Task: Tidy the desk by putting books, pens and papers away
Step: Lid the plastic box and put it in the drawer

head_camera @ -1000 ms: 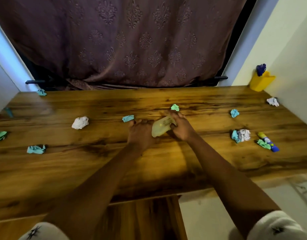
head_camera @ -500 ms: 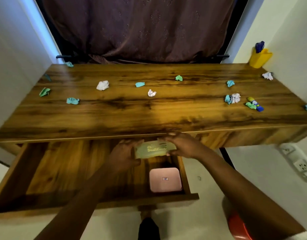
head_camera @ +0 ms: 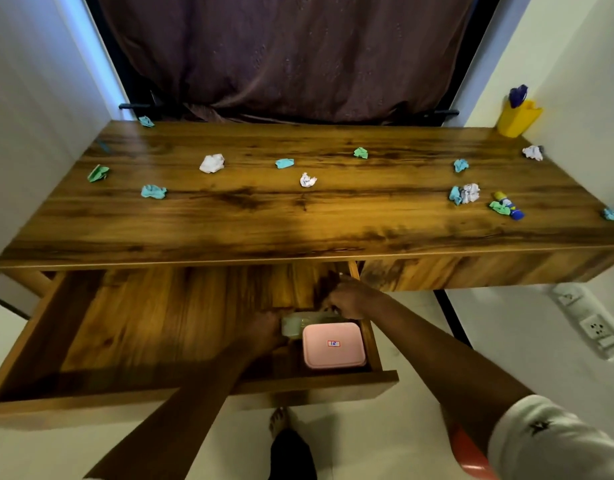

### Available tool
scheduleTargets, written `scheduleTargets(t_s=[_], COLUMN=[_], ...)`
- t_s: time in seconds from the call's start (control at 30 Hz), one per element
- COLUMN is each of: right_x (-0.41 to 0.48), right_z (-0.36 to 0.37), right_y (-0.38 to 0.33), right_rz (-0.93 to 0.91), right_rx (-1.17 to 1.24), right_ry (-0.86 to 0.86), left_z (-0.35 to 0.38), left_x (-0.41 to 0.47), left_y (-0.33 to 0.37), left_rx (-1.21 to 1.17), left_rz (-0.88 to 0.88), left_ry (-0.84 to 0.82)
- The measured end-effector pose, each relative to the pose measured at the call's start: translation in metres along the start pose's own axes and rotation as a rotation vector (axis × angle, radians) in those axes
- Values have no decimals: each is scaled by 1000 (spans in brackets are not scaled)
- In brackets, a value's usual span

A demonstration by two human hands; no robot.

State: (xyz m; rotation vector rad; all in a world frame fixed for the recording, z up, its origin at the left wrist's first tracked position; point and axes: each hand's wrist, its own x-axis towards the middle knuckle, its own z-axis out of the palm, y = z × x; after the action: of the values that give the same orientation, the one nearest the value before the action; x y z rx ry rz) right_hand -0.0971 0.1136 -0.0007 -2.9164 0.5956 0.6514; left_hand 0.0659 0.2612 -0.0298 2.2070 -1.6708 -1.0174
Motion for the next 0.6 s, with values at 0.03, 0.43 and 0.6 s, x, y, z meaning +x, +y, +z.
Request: scheduleTargets(t_s=[0.03, 0.43, 0.6], right_x=[-2, -73, -90], right_z=[2, 56, 67], right_y=[2, -42, -68], right_rz=[6, 298, 404], right_rx=[-16, 423, 579], right_ry=[18, 557, 669], left_z=[2, 20, 46], left_x=[0, -75, -86], left_y=[1, 7, 21], left_rx=[-2, 4, 85], left_rz=[8, -55, -20], left_ry=[9, 368, 405])
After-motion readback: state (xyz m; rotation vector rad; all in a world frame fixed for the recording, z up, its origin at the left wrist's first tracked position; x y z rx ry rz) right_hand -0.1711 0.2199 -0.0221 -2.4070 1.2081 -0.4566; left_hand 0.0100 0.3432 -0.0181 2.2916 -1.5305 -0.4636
